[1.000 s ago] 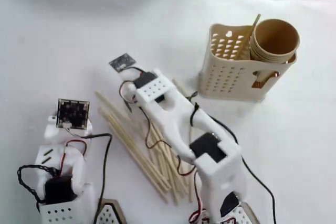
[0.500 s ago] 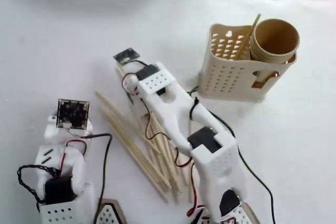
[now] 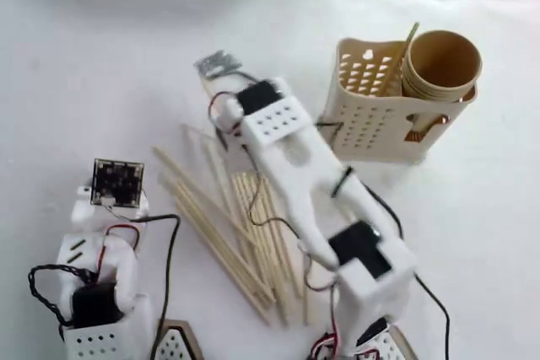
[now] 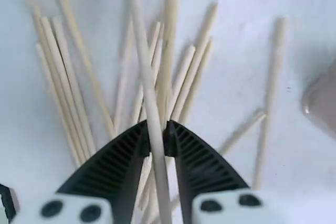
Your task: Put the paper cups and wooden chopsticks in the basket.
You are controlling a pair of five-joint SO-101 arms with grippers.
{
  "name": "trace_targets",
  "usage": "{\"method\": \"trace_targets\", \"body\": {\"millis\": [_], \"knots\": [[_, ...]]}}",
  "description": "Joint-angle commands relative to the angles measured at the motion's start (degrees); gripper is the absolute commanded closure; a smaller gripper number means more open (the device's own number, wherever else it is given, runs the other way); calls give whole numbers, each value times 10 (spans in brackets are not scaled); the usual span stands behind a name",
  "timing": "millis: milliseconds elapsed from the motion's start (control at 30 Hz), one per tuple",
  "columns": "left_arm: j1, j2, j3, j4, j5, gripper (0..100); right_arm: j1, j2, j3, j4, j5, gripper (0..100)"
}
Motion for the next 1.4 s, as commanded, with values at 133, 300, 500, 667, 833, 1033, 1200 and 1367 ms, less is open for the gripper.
{"method": "trace_targets", "body": {"millis": [133, 300, 500, 667, 833, 1033, 1200, 1367], "knots": [[-3, -4, -4, -11, -3, 976, 38, -189, -26, 47, 5, 981], [-2, -4, -4, -11, -3, 976, 75, -270, -25, 43, 6, 981], [-2, -4, -4, -11, -3, 976, 141, -348, -25, -22, 6, 981], [-2, -4, -4, -11, -3, 976, 214, -364, -24, -131, 4, 981], [-2, -4, -4, -11, -3, 976, 269, -371, 50, -270, 4, 981], [-2, -4, 1, -13, -3, 976, 312, -371, 220, -473, 4, 981], [-2, -4, 1, -13, -3, 976, 324, -371, 381, -684, 5, 981], [-1, -4, 4, -26, -3, 976, 324, -371, 496, -819, 5, 981]]}}
